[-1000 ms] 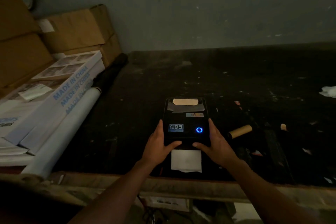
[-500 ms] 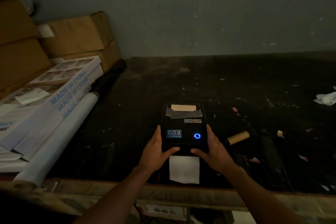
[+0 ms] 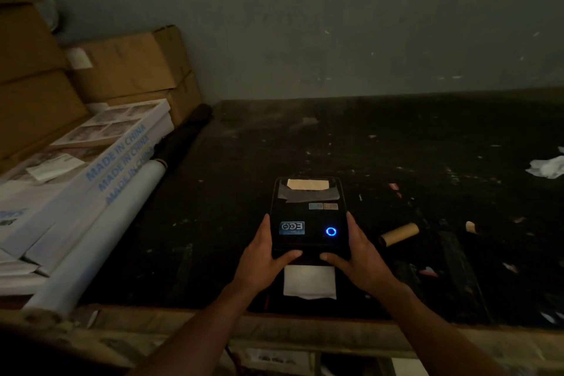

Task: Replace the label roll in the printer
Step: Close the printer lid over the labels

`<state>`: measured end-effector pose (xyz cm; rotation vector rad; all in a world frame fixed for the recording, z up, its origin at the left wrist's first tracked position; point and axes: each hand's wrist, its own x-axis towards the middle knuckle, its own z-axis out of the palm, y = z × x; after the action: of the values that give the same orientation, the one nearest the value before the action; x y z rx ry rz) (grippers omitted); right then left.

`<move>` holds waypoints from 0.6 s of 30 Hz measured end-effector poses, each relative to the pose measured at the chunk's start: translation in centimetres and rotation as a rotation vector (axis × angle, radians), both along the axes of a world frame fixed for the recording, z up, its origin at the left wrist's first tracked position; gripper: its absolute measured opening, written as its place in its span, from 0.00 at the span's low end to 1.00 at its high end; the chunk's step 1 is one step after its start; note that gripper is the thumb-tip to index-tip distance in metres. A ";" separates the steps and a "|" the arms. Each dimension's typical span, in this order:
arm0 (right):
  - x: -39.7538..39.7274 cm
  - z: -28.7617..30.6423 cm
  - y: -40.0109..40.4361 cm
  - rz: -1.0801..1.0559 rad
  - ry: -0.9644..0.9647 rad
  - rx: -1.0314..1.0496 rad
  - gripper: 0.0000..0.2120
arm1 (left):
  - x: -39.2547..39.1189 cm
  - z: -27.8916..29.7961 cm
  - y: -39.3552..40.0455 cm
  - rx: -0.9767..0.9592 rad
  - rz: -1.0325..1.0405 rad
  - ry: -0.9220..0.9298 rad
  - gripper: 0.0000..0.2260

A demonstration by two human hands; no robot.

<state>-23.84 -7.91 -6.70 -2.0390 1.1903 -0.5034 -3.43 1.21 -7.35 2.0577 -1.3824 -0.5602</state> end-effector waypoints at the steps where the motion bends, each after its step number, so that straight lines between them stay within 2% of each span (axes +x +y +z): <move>1: 0.0 0.0 0.0 0.001 -0.003 0.005 0.53 | 0.0 0.0 0.0 -0.001 -0.002 0.000 0.51; 18: -0.2 0.2 -0.1 0.005 -0.014 0.023 0.52 | 0.1 0.0 -0.1 0.024 -0.005 0.000 0.50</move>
<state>-24.02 -7.97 -6.52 -2.0151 1.1773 -0.4985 -3.29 1.07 -7.32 2.0742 -1.3871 -0.5814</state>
